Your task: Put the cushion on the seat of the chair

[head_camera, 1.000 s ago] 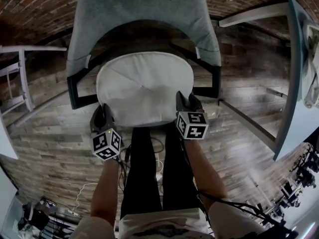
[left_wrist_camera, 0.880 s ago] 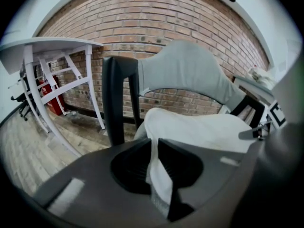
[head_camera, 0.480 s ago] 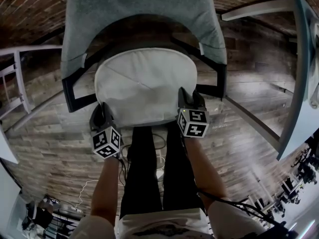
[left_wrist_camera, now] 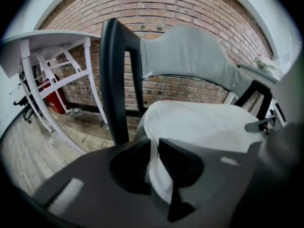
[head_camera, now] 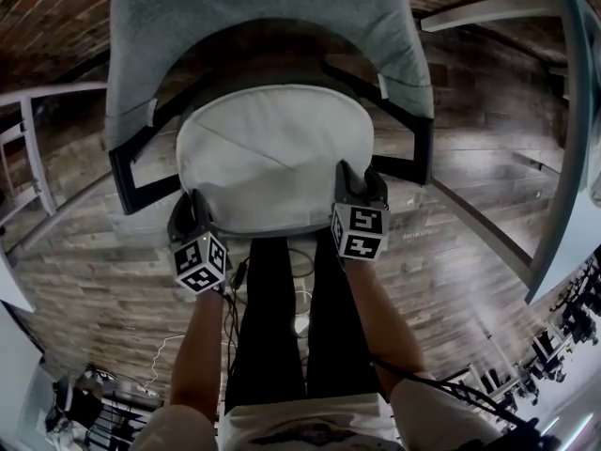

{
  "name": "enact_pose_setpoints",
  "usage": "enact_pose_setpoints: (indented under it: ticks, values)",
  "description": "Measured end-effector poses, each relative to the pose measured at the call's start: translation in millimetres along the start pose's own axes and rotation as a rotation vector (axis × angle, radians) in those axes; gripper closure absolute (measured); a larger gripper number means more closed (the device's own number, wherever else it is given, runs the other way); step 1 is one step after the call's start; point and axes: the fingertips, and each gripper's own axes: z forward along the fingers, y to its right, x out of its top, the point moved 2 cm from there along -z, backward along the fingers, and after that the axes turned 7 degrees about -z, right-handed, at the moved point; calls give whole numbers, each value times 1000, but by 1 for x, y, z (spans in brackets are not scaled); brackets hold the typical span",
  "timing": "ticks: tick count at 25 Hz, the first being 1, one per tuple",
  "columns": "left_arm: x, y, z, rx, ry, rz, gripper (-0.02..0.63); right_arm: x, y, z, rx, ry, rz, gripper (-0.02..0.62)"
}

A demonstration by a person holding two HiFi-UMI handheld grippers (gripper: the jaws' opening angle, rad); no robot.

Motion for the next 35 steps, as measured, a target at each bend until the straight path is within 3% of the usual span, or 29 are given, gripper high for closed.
enact_pose_setpoints:
  ticks: [12,19,29,35]
  values:
    - [-4,-1,6,20,-24,-3,557,-1,9,-4,-43,-2,-4,383]
    - [-3,-6,3,28,-25,-16,525,3,15,-11,-50,-12,34,342]
    - [7,-4,-15,8,-13,-14,525,13,21,-31,-85,7,33,334]
    - [33,15,-40,-42,8,12,525,31,12,-56,-66,26,25,334]
